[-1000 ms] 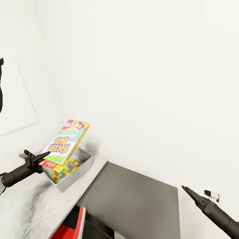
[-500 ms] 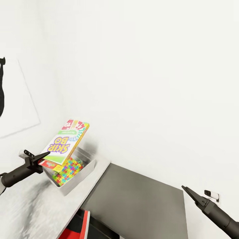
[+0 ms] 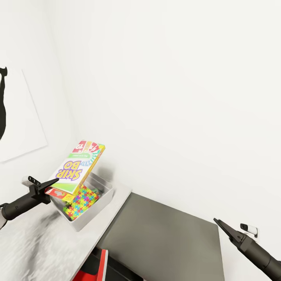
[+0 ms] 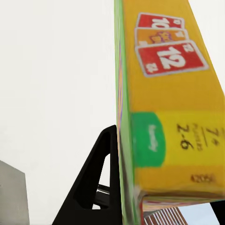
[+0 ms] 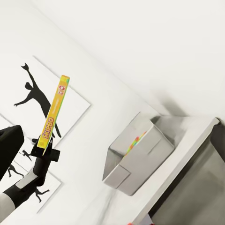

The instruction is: Put all the toys in the child's room - the three board games (two on the bed and one on the table), the two jigsaw puzzles on the table, and the tennis ball on the table - inside the toy box on the table in the child's room.

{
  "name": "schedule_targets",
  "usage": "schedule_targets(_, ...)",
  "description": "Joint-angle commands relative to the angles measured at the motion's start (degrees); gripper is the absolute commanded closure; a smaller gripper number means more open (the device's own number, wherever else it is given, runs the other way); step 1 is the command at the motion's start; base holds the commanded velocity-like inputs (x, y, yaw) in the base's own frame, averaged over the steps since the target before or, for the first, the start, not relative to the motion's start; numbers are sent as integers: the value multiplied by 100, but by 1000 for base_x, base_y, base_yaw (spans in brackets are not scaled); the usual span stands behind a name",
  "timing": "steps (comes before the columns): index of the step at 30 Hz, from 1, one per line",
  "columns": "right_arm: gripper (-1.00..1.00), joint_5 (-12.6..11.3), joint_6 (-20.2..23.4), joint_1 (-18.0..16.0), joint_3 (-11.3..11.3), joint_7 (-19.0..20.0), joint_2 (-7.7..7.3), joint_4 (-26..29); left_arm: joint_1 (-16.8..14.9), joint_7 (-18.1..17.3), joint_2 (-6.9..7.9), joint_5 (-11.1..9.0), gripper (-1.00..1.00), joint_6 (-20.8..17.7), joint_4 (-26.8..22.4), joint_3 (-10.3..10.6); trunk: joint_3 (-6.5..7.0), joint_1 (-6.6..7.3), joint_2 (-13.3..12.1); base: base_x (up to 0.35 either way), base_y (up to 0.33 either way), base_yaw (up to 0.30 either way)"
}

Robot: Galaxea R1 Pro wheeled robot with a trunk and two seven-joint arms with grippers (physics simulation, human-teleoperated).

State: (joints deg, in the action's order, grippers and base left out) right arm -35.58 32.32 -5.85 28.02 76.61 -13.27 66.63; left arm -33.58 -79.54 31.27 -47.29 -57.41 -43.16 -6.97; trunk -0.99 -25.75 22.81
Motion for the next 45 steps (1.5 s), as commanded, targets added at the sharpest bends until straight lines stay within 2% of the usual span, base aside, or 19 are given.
schedule_targets(1, -100, -19, 55, -4, 2, 11, -1, 1, -3, -8, 2, -17, 100, -60, 0, 3, -10, -3, 11, 1, 2, 0)
schedule_targets(15, -100, -35, 8, -4, 5, 13, -1, -1, -4, 78, 2, 4, 100, -85, 0, -3, -10, -3, 11, 0, 0, 0)
schedule_targets(17, -100, -36, 5, -4, 13, 18, -1, 0, -6, 208, 2, 1, 100, -86, 0, -12, -10, -3, 11, 0, 0, 0)
schedule_targets(20, -100, -49, 20, -4, 26, 22, -1, 0, -11, 668, 3, -12, 100, -86, 0, -32, -10, -3, 11, 0, 0, 0)
schedule_targets(22, -100, -61, 32, -4, 31, 25, -2, -1, -14, 829, 5, -15, 100, -86, 0, -77, -10, -3, 11, 0, 0, 0)
schedule_targets(25, -100, -74, 41, -4, 35, 28, -7, -1, -12, 951, -8, -15, 100, -86, -1, -236, -10, -3, 11, 0, 0, 0)
schedule_targets(29, -100, -84, 45, -4, 36, 31, -7, -1, -13, 1100, -135, -3, 100, -68, 0, -412, -10, -3, 11, 0, 0, 0)
schedule_targets(32, -100, -72, 45, -4, 26, 33, -3, -1, -15, 1368, -300, -7, 100, -62, -2, -750, -10, -3, 11, 0, 0, 0)
schedule_targets(35, -100, -83, 47, -4, 26, 37, -6, -1, -20, 1753, -503, -9, 100, -60, -12, -1279, -10, -3, 11, 0, 0, 0)
schedule_targets(38, -100, -93, 48, -4, 27, 38, -5, -1, -30, 2086, -593, -9, 100, -60, -70, -1548, -10, -3, 11, 0, 0, 0)
schedule_targets(42, -100, -96, 52, -4, 21, 38, -1, -1, -66, 2585, -630, -14, 100, -60, -123, -1673, -10, -3, 11, 0, 0, 0)
schedule_targets(45, -100, -102, 54, -4, 25, 42, -6, -1, -87, 2748, -641, -16, 100, -55, -133, -1725, -10, -3, 11, 0, 0, 0)
